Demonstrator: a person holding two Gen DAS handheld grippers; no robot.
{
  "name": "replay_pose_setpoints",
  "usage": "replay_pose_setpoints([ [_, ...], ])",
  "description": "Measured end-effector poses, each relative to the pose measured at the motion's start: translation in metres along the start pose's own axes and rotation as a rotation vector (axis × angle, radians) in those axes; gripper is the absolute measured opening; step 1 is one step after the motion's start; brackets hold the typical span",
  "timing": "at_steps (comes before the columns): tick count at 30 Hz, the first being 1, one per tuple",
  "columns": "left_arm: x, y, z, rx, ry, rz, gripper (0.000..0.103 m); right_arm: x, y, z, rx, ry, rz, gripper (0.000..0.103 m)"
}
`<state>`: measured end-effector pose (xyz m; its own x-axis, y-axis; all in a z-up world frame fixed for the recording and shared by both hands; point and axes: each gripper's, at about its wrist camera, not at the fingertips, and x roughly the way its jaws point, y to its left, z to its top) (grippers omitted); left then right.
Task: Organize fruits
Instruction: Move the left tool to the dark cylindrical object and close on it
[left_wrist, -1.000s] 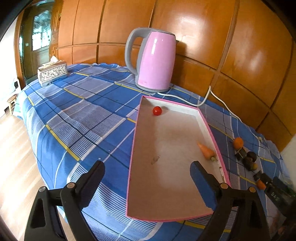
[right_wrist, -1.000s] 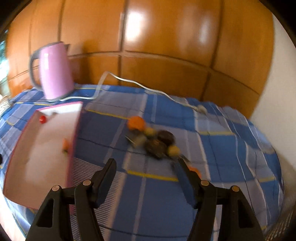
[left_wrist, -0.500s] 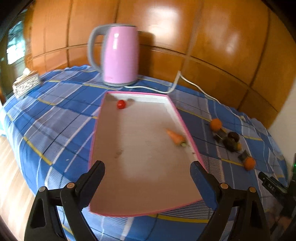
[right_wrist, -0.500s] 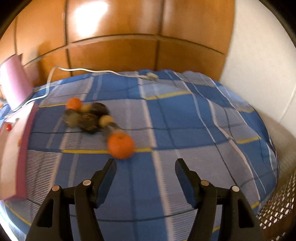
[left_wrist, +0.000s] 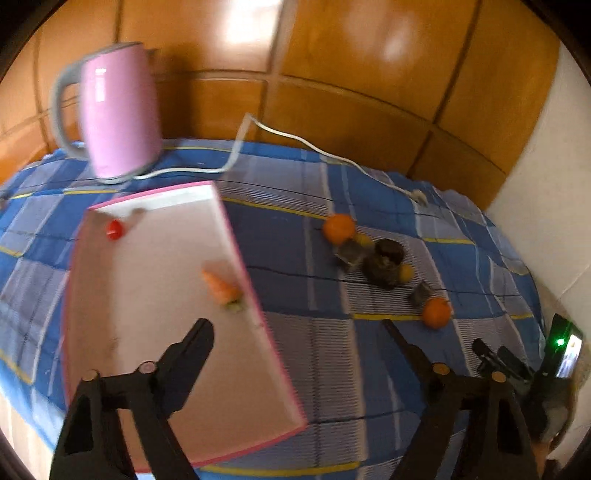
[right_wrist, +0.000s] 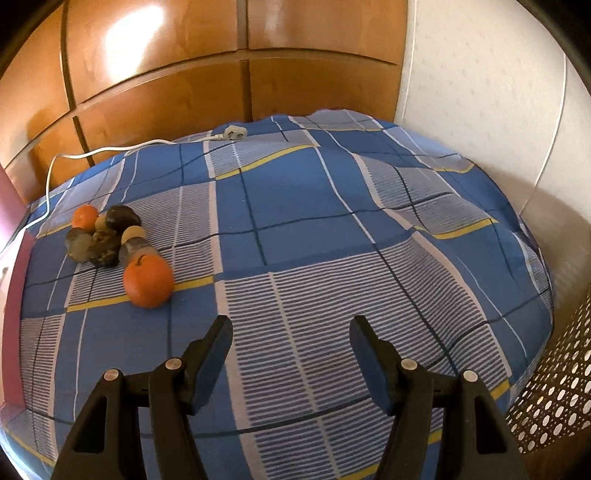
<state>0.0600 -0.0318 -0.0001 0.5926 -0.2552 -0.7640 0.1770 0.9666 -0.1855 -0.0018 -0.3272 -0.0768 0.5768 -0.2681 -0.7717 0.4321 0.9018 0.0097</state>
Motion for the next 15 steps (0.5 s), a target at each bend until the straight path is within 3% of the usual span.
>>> replay_pose_setpoints([
  [15,0.049,-0.039,0.026,0.093,0.046,-0.029,0.083,0.012,-0.023,-0.003,0.036,0.014,-0.022,0.067],
])
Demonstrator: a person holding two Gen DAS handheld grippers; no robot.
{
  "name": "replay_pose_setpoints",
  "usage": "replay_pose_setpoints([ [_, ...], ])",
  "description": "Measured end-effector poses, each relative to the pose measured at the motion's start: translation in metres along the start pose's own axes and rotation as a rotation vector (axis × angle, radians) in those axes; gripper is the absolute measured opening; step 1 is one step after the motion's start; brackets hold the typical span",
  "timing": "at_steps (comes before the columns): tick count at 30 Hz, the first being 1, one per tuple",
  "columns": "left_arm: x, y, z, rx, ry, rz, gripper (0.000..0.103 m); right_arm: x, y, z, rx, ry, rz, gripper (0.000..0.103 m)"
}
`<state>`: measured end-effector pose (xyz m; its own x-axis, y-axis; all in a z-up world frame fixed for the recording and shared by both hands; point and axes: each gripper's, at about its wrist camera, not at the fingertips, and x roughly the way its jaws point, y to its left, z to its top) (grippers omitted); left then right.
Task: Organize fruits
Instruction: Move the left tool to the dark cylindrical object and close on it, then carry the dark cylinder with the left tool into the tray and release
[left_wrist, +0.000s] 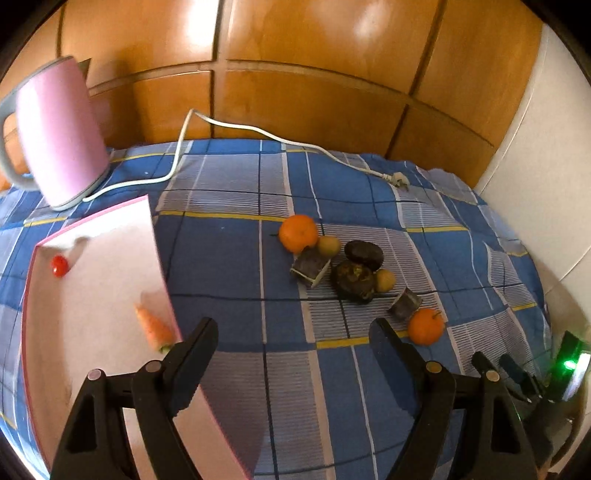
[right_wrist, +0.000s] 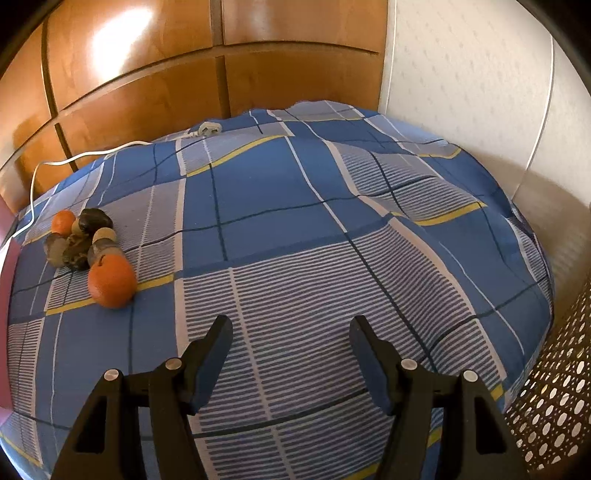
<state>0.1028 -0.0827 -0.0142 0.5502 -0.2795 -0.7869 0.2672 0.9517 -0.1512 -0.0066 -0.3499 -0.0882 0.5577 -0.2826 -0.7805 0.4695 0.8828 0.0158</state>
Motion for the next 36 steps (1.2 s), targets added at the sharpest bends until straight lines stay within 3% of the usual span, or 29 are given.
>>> replay_pose_setpoints([
  [3,0.011,-0.001,0.008,0.003,0.022,-0.010,0.083,0.001,0.000,-0.001,-0.003,0.000,0.000,0.067],
  [7,0.026,-0.003,0.018,0.013,0.055,-0.014,0.064,0.001,0.001,-0.001,-0.009,-0.002,0.002,0.067],
  [10,0.041,-0.003,0.025,0.019,0.086,-0.018,0.058,0.002,0.000,-0.001,-0.009,-0.001,0.003,0.067],
  [21,0.070,-0.011,0.036,0.103,0.122,-0.021,0.055,0.003,0.001,-0.001,-0.011,-0.001,0.002,0.067],
  [30,0.094,-0.009,0.047,0.143,0.145,-0.028,0.042,0.004,0.002,-0.001,-0.009,0.001,0.005,0.068],
  [32,0.099,-0.013,0.047,0.161,0.156,-0.037,0.032,0.004,0.001,-0.001,-0.010,0.001,0.005,0.068],
  [36,0.098,-0.012,0.042,0.151,0.148,-0.060,0.030,0.004,0.002,0.000,-0.010,0.001,0.003,0.068],
])
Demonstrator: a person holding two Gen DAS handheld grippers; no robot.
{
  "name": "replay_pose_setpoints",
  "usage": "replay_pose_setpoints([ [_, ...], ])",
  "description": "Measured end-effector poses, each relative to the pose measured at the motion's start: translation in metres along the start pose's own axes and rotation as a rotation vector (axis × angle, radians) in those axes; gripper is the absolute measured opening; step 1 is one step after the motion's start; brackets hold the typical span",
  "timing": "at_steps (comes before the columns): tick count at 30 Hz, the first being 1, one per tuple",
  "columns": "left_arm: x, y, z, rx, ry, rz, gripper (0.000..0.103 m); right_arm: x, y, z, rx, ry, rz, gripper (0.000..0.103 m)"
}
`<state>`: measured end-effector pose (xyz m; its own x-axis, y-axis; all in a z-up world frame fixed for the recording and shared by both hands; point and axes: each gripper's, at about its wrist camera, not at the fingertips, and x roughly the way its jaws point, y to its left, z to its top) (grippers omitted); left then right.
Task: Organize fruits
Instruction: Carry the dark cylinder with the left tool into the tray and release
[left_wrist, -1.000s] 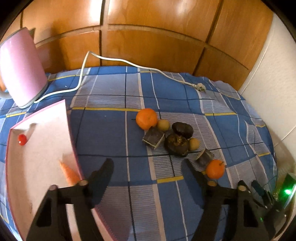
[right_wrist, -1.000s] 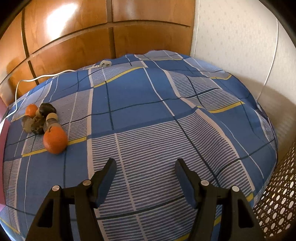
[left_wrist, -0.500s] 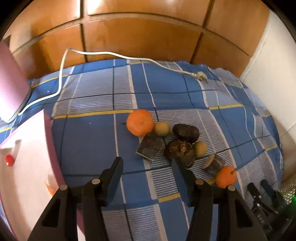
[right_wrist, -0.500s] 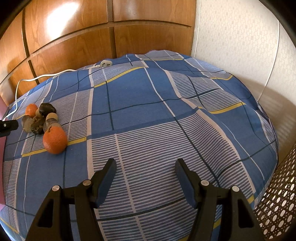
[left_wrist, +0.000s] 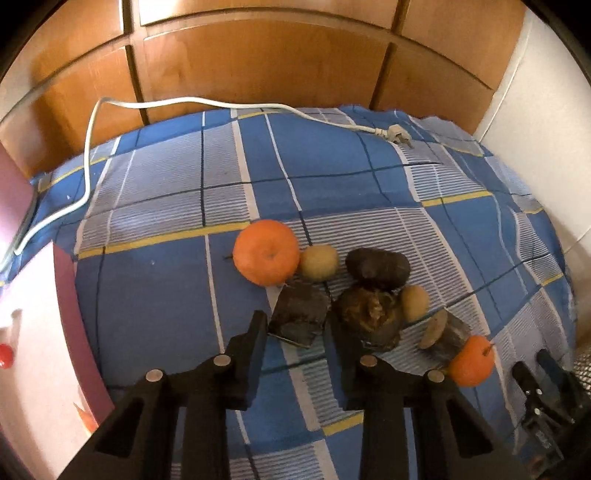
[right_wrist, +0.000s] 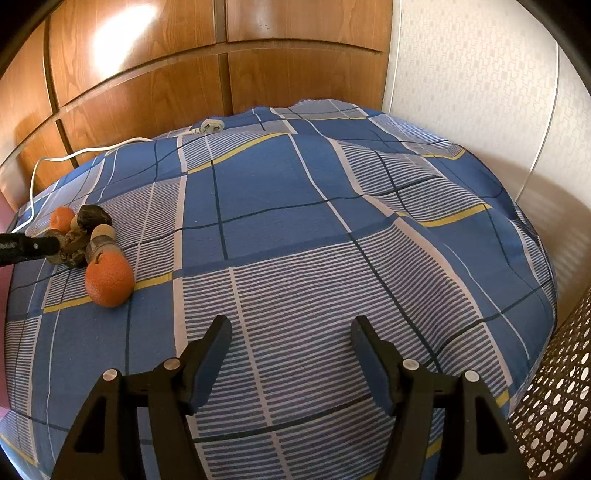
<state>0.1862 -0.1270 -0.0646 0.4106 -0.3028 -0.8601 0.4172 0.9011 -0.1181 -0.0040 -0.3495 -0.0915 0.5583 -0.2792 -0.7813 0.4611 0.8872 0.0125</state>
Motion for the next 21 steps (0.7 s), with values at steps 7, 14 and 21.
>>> replay_pose_setpoints([
  [7,-0.053,0.002,-0.026,-0.072,-0.101,-0.057,0.030,0.000,0.000,0.001,-0.001,-0.003,-0.003,0.068],
  [14,-0.115,0.049,-0.061,-0.251,-0.212,-0.041,0.030,-0.006,0.005,0.001,-0.018,-0.013,0.004,0.068],
  [21,-0.141,0.114,-0.092,-0.410,-0.248,0.135,0.030,-0.015,0.019,-0.002,-0.057,-0.015,0.022,0.068],
])
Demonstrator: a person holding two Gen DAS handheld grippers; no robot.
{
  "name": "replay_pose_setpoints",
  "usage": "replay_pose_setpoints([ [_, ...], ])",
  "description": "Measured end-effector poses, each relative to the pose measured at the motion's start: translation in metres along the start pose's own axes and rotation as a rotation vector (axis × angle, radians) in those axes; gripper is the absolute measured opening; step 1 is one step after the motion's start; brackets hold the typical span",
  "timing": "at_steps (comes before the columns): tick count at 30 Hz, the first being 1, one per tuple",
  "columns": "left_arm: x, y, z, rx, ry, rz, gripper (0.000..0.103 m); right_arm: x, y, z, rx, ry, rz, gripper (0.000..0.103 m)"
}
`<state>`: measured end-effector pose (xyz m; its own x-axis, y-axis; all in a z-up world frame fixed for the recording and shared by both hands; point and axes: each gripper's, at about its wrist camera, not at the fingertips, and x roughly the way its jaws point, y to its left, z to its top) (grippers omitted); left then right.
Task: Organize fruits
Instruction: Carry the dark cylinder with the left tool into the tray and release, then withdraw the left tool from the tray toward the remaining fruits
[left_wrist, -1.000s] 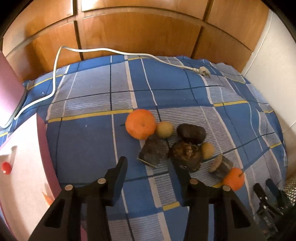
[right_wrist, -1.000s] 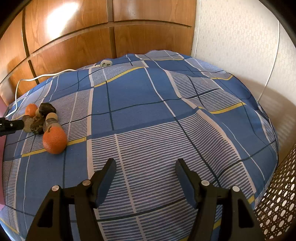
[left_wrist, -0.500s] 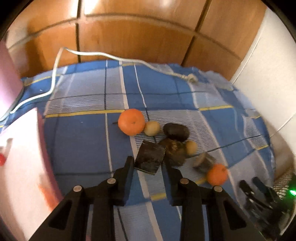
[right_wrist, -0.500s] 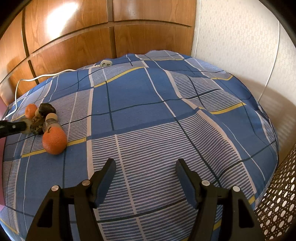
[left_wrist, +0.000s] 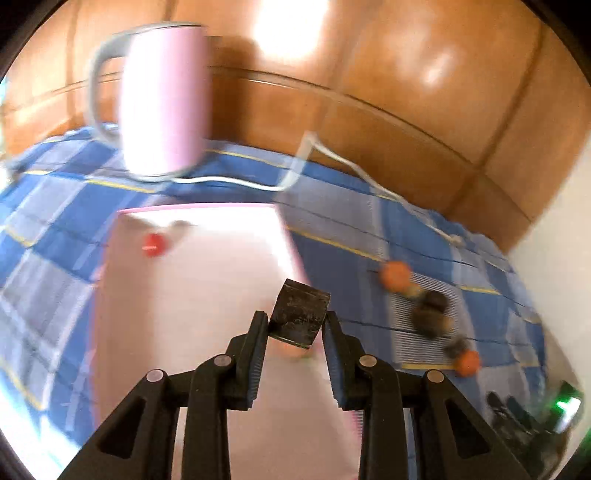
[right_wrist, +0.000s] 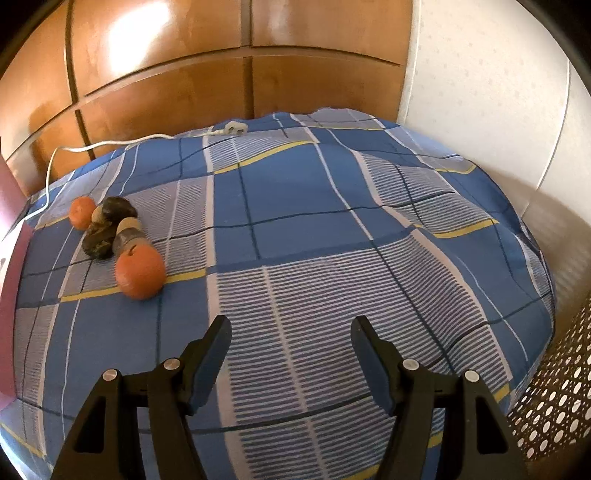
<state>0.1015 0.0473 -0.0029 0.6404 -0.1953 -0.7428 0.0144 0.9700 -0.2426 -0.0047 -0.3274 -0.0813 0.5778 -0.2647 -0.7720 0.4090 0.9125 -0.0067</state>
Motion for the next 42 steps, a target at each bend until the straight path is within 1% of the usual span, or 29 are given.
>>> replay_pose_setpoints([
  [5,-0.001,0.036,-0.003,-0.050,-0.019,0.112,0.030,-0.005,0.009,-0.001,-0.026,-0.007,0.004,0.068],
  [7,-0.003,0.046,-0.003,-0.068,-0.027,0.138,0.030,-0.006,0.010,-0.001,-0.030,-0.005,0.002,0.068],
  [11,-0.005,0.060,-0.004,-0.080,-0.048,0.223,0.031,-0.008,0.010,-0.001,-0.034,-0.009,-0.006,0.068],
  [14,-0.012,0.064,-0.007,-0.081,-0.077,0.241,0.032,-0.008,0.009,0.000,-0.030,-0.002,-0.005,0.068],
  [15,-0.013,0.064,-0.007,-0.079,-0.082,0.242,0.033,-0.008,0.009,0.000,-0.028,0.002,-0.005,0.068],
  [17,-0.018,0.065,-0.011,-0.080,-0.094,0.243,0.041,-0.006,0.009,-0.002,-0.022,0.015,-0.005,0.068],
  [19,-0.020,0.062,-0.013,-0.080,-0.102,0.239,0.046,-0.004,0.010,-0.003,-0.023,0.024,-0.006,0.068],
  [24,-0.030,0.054,-0.023,-0.074,-0.116,0.216,0.052,-0.006,0.014,-0.005,-0.040,0.022,-0.005,0.068],
  [26,-0.036,0.050,-0.029,-0.069,-0.127,0.203,0.057,-0.006,0.015,-0.005,-0.043,0.021,-0.004,0.068],
  [28,-0.040,0.045,-0.033,-0.063,-0.133,0.195,0.060,-0.006,0.016,-0.005,-0.047,0.022,-0.001,0.068],
  [34,-0.046,0.032,-0.047,-0.034,-0.125,0.169,0.064,-0.006,0.019,-0.007,-0.056,0.031,0.019,0.068],
  [42,-0.046,0.019,-0.060,-0.003,-0.102,0.143,0.064,-0.010,0.024,-0.007,-0.073,0.023,0.036,0.068],
])
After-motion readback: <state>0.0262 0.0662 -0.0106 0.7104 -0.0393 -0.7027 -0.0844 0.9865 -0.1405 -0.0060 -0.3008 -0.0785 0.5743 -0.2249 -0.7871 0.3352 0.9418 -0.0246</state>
